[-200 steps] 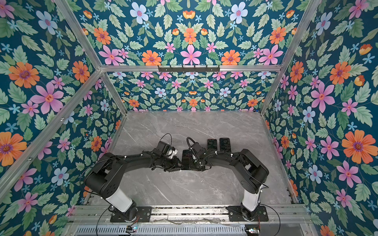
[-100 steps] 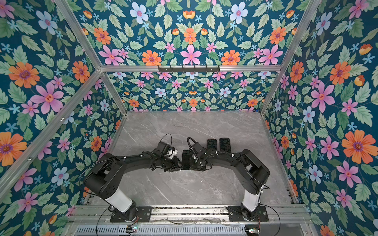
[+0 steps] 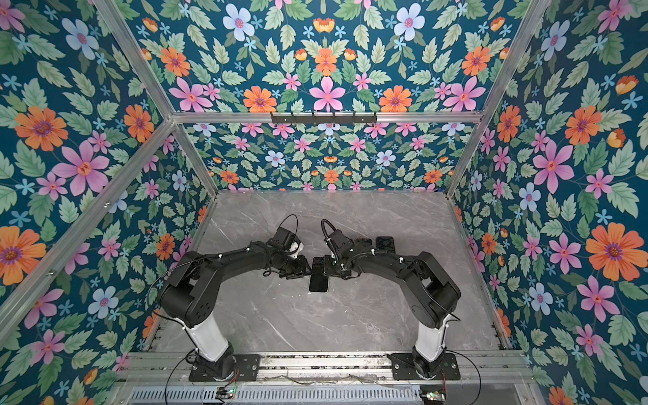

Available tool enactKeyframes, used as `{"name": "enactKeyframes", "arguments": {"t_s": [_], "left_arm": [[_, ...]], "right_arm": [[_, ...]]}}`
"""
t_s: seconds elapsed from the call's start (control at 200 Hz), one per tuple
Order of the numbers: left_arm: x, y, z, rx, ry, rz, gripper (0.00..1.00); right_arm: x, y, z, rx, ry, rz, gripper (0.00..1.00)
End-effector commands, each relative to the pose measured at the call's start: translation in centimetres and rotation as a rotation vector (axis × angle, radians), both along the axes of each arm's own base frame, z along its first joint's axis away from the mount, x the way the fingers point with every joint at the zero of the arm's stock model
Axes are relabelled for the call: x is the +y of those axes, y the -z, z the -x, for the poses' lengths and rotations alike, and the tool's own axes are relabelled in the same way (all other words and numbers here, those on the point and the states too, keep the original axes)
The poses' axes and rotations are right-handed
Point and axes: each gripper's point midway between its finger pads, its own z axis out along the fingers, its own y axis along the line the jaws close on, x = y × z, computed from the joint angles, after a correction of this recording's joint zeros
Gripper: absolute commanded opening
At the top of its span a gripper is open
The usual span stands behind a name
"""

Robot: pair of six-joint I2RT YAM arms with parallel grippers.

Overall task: Put the phone into the phone case
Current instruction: 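Lift both grippers off the cased phone and open them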

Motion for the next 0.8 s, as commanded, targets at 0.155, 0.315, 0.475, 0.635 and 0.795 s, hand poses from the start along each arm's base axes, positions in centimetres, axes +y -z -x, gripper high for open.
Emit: {"name": "enactKeyframes", "arguments": {"t_s": [0.155,0.315,0.475,0.635,0.795], "left_arm": [[-1.1,0.7,-0.2,0.029,0.031,0.053,0.46],[-0.9,1.7,-0.5,0.021,0.047,-0.023,0.44],[-0.1,3.3,-1.0,0.019,0.051,-0.102,0.41],[-0.5,3.1,-0.9,0.002,0.062,-0.115,0.36],[-1.7,2.7,-0.6,0.001,0.080,-0.083,0.27]], "right_arm": [[-0.1,1.5,-1.0,0.038,-0.006,0.018,0.43],[0.0,2.0,-1.2,0.042,0.000,0.021,0.43],[-0.1,2.6,-1.9,0.032,0.006,0.037,0.42],[0.4,2.8,-2.3,0.034,-0.002,0.032,0.38],[0.6,2.6,-2.3,0.035,-0.004,0.021,0.29]]}}
